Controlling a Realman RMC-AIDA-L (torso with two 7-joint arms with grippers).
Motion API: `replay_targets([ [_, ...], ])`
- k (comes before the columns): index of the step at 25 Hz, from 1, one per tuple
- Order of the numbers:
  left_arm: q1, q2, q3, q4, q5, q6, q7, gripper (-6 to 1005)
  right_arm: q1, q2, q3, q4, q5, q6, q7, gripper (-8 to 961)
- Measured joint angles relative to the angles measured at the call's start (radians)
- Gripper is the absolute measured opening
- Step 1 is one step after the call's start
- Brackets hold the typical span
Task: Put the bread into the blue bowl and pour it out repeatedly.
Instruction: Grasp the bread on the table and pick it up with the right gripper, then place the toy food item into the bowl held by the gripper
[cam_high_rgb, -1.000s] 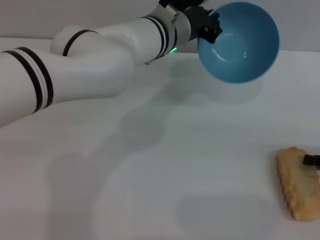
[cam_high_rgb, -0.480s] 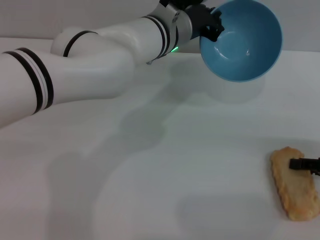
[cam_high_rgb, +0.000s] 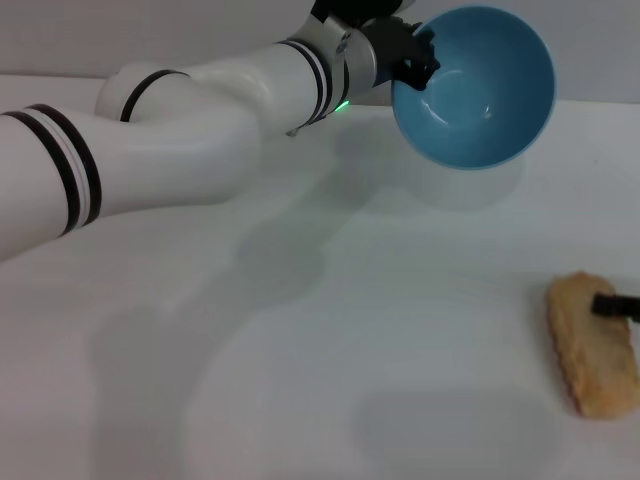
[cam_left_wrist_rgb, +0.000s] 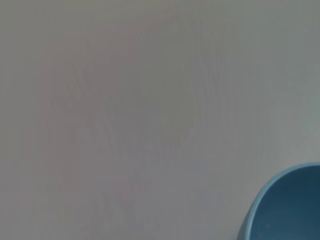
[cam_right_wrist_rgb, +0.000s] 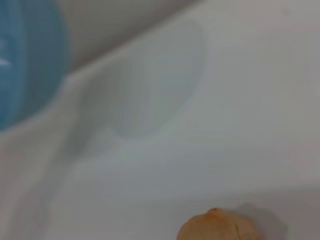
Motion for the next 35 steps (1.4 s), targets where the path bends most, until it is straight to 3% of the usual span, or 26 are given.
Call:
replay_targets([
  [8, 0.010, 0.000, 0.000, 0.002, 0.000, 0.002, 0.000, -1, 0.015, 0.004, -0.002, -0.002, 0.081, -0.031, -0.066, 275],
  [13, 0.018, 0.000, 0.000, 0.000, 0.000, 0.016, 0.000, -1, 0.018, 0.004, -0.006, -0.062, 0.157, -0.129, -0.088, 206],
  [21, -0.023, 0.002, -0.010, -0.002, -0.001, 0.280, 0.000, -1, -0.001, -0.007, 0.005, -0.269, 0.386, -0.378, -0.097, 141],
  [26, -0.022, 0.000, 0.005, 0.032, -0.035, 0.372, 0.000, -2, 0.000, -0.003, 0.002, -0.277, 0.458, -0.376, -0.132, 114],
  [29, -0.018, 0.000, 0.045, 0.069, -0.104, 0.411, 0.000, -2, 0.022, 0.026, -0.011, -0.245, 0.463, -0.339, -0.206, 105],
  [35, -0.020, 0.000, 0.089, 0.100, -0.132, 0.411, 0.000, -2, 0.056, 0.038, -0.052, -0.128, 0.458, -0.231, -0.273, 102],
])
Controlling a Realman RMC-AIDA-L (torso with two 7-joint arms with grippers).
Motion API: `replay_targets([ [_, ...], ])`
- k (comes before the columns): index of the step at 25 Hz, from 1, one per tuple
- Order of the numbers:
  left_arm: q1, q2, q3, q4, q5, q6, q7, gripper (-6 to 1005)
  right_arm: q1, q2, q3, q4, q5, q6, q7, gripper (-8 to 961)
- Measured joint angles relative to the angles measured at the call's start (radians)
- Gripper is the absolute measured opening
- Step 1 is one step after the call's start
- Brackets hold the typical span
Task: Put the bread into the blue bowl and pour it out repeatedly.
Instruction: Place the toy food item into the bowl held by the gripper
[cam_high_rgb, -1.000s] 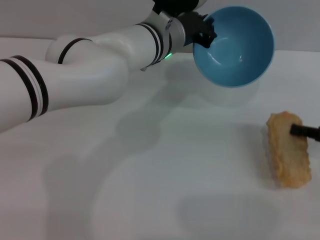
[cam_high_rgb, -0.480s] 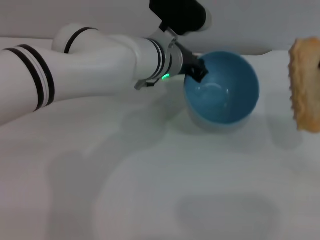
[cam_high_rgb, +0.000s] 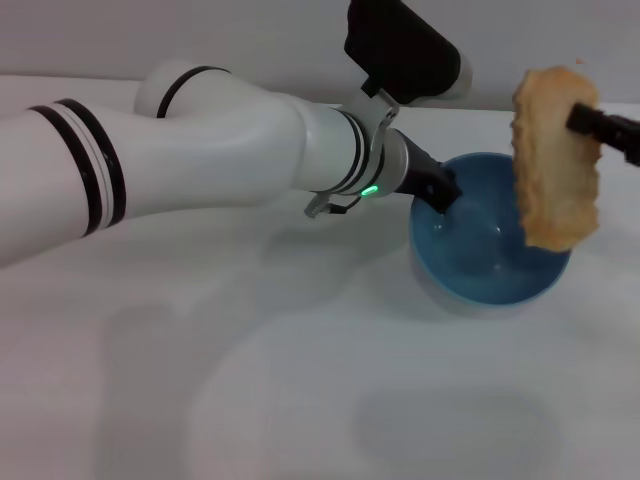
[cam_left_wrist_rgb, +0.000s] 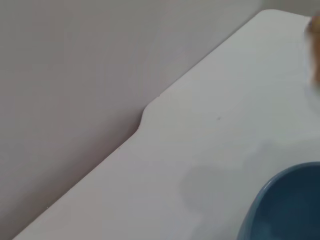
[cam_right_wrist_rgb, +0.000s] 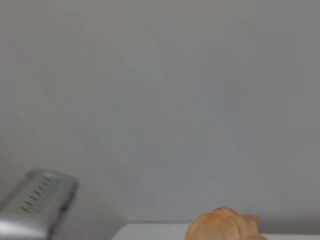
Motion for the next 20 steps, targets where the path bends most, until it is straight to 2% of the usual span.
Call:
replay_targets([
  [1, -0.001, 0.000, 0.000, 0.000, -0.004, -0.001, 0.000, -2, 0.009, 0.000, -0.019, 0.045, 0.000, 0.055, -0.023, 101],
  [8, 0.002, 0.000, 0.001, -0.002, -0.024, -0.027, 0.001, -1, 0.037, 0.001, -0.086, 0.148, 0.001, 0.186, -0.048, 96],
  [13, 0.002, 0.000, 0.000, -0.004, -0.025, -0.033, 0.001, -1, 0.051, 0.002, -0.116, 0.161, 0.004, 0.207, -0.066, 94],
  [20, 0.000, 0.000, -0.001, -0.009, -0.025, -0.041, 0.003, -2, 0.054, 0.004, -0.118, 0.156, 0.006, 0.207, -0.078, 305],
])
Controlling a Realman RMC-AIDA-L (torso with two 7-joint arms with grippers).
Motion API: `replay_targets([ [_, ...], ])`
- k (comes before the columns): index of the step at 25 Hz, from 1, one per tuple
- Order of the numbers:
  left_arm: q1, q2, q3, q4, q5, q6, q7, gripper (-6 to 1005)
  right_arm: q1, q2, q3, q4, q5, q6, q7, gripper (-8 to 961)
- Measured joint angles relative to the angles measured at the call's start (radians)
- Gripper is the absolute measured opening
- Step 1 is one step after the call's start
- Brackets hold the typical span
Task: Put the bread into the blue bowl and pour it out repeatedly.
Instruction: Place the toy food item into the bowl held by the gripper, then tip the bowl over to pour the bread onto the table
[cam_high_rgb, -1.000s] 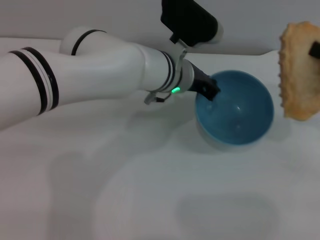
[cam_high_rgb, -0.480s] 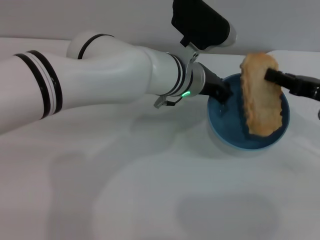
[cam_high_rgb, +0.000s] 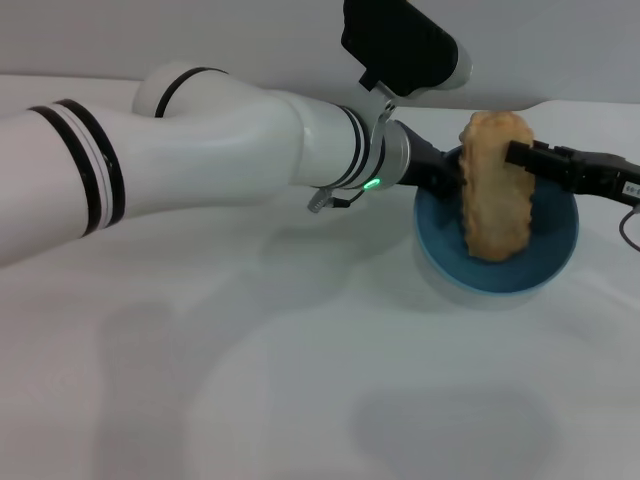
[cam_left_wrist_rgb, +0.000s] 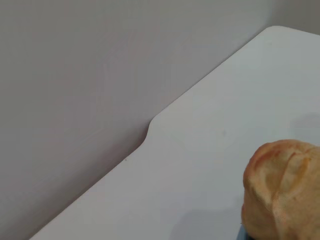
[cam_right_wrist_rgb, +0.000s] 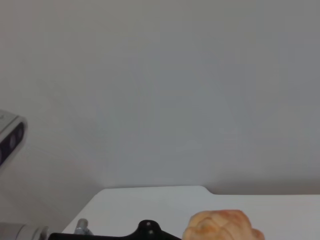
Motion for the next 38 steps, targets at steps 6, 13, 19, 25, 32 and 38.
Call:
replay_targets([
  [6, -0.008, 0.003, -0.008, -0.008, 0.000, -0.007, 0.006, -1, -0.017, -0.003, 0.002, -0.036, 0.010, -0.002, -0.014, 377],
  [13, -0.012, 0.005, -0.011, -0.031, 0.001, -0.024, 0.007, -2, -0.065, -0.013, 0.019, -0.117, 0.044, -0.064, 0.011, 380],
  [19, -0.012, 0.003, -0.002, -0.091, 0.006, -0.154, 0.008, -2, -0.132, -0.011, 0.068, -0.150, 0.173, -0.023, -0.106, 557],
  [25, -0.015, 0.003, 0.004, -0.133, 0.006, -0.259, 0.009, -1, -0.182, -0.002, 0.127, -0.043, 0.294, 0.102, -0.463, 640],
  [32, -0.040, 0.001, 0.030, -0.137, 0.008, -0.335, 0.011, -1, -0.213, 0.001, 0.182, 0.146, 0.466, 0.131, -0.877, 633],
  [38, -0.065, 0.001, 0.081, -0.134, 0.009, -0.354, 0.019, -2, -0.236, 0.007, 0.257, 0.221, 0.586, 0.137, -0.931, 627],
])
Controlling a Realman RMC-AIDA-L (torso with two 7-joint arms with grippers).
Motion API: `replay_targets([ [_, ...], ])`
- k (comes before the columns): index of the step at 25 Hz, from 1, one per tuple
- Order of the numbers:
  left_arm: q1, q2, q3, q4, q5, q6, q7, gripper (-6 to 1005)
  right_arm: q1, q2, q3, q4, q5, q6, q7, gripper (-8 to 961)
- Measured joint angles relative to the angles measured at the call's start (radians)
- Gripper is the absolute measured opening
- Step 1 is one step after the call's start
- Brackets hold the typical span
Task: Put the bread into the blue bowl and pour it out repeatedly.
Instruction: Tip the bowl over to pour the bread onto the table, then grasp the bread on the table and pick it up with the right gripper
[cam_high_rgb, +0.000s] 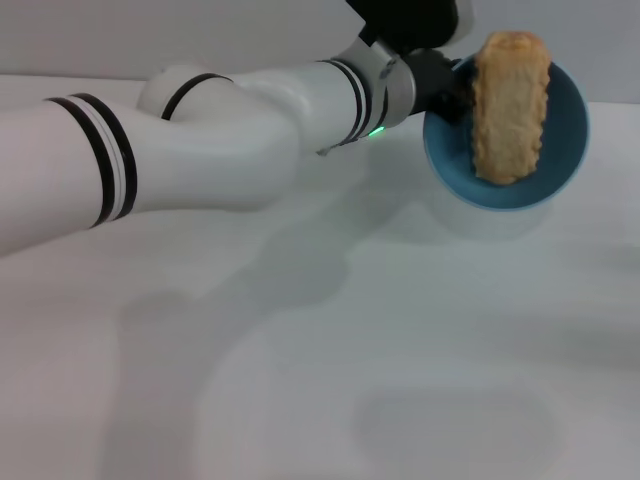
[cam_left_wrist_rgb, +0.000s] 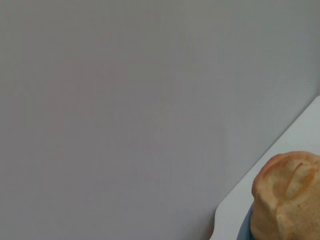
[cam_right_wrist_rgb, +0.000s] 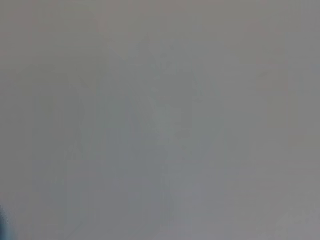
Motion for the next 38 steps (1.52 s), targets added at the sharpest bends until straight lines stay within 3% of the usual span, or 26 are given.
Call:
replay_targets([
  [8, -0.018, -0.001, 0.083, 0.015, 0.002, -0.097, 0.174, -2, -0.021, 0.001, 0.019, 0.059, 0.123, -0.035, -0.090, 619],
  [17, -0.037, -0.001, 0.073, 0.020, -0.002, -0.111, 0.269, -1, -0.026, 0.001, 0.047, 0.089, 0.127, -0.030, -0.091, 609],
  [29, 0.014, -0.001, 0.036, -0.010, -0.011, -0.136, 0.123, -2, -0.011, -0.001, 0.070, 0.198, 0.124, -0.031, -0.049, 597],
  [33, 0.034, 0.000, 0.003, -0.009, -0.011, -0.128, 0.107, -2, -0.007, -0.013, 0.009, 0.139, -0.014, -0.018, 0.213, 593],
  [38, 0.042, 0.000, -0.019, -0.022, -0.014, -0.123, 0.062, -1, -0.020, -0.016, -0.063, -0.187, -0.494, -0.066, 0.888, 588],
])
